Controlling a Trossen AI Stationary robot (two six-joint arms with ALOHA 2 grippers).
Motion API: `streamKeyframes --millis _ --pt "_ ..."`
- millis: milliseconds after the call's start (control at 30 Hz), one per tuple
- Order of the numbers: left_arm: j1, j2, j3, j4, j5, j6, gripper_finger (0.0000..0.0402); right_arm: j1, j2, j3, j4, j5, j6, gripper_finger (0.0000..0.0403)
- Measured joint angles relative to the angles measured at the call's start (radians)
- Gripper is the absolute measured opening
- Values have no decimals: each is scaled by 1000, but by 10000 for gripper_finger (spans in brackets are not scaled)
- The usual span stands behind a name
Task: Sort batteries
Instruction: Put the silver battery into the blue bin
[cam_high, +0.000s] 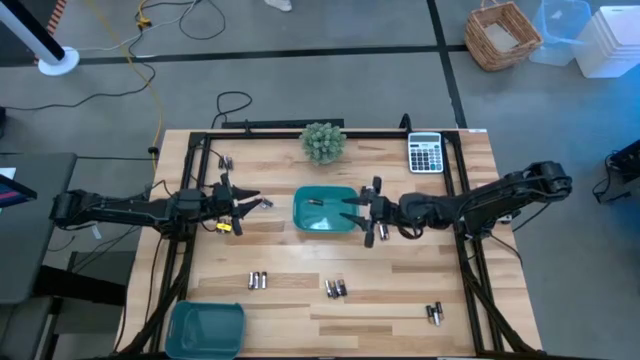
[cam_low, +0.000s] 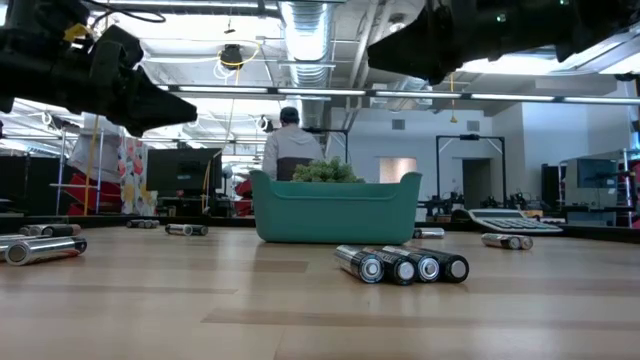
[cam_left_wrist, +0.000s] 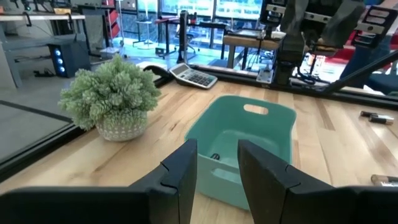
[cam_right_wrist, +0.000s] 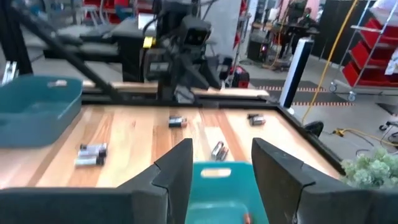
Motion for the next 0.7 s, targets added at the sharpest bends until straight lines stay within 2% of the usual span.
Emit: streamKeyframes --millis 167,467,700 --pt "0 0 0 -31 0 -2 112 0 -22 -1 -111 1 19 178" --pt "0 41 0 -60 2 -8 112 23 -191 -1 -428 7 117 178" --pt "0 126 23 -102 17 2 112 45 -241 -1 -463 60 100 178"
